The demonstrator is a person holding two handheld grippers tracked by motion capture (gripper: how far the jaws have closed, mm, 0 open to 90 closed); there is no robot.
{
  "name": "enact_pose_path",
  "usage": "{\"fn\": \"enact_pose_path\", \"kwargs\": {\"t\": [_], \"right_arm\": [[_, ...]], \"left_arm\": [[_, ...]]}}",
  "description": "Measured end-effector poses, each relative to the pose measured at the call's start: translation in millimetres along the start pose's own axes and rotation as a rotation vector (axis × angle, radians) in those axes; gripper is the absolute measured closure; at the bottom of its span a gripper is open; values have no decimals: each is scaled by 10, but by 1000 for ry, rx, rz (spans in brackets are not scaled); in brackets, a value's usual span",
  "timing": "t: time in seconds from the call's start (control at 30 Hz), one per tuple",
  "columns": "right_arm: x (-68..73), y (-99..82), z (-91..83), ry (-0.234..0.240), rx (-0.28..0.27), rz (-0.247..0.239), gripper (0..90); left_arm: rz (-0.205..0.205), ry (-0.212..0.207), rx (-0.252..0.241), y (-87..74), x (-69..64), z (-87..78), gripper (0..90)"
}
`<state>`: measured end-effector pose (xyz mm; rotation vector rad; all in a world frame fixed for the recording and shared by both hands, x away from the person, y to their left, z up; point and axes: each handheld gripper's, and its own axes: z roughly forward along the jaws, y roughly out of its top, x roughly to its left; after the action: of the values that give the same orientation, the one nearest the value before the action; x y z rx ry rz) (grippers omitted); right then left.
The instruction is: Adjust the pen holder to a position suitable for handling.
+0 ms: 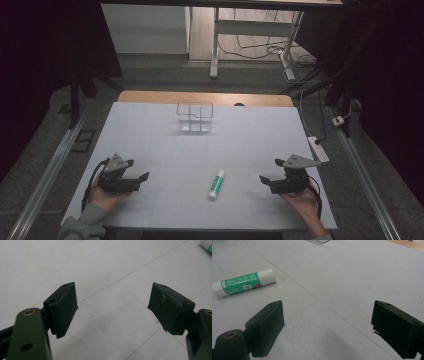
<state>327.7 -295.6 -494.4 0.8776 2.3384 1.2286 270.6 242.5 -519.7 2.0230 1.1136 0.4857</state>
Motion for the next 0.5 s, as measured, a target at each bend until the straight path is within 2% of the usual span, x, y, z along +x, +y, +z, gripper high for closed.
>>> {"fn": "enact_pose_path", "kwargs": {"t": [0.13,0.4,0.5], "right_arm": [[-54,-4,-6,2,-6,33,117],[-72,-7,29,14,-9,50,129],[-65,-7,22,11,-6,55,131]], "left_arm": [[6,7,-3,-24,-12,-4,230],[18,26,-16,-44,-26,-49,235],[9,29,-11,-49,-12,-42,237]]}}
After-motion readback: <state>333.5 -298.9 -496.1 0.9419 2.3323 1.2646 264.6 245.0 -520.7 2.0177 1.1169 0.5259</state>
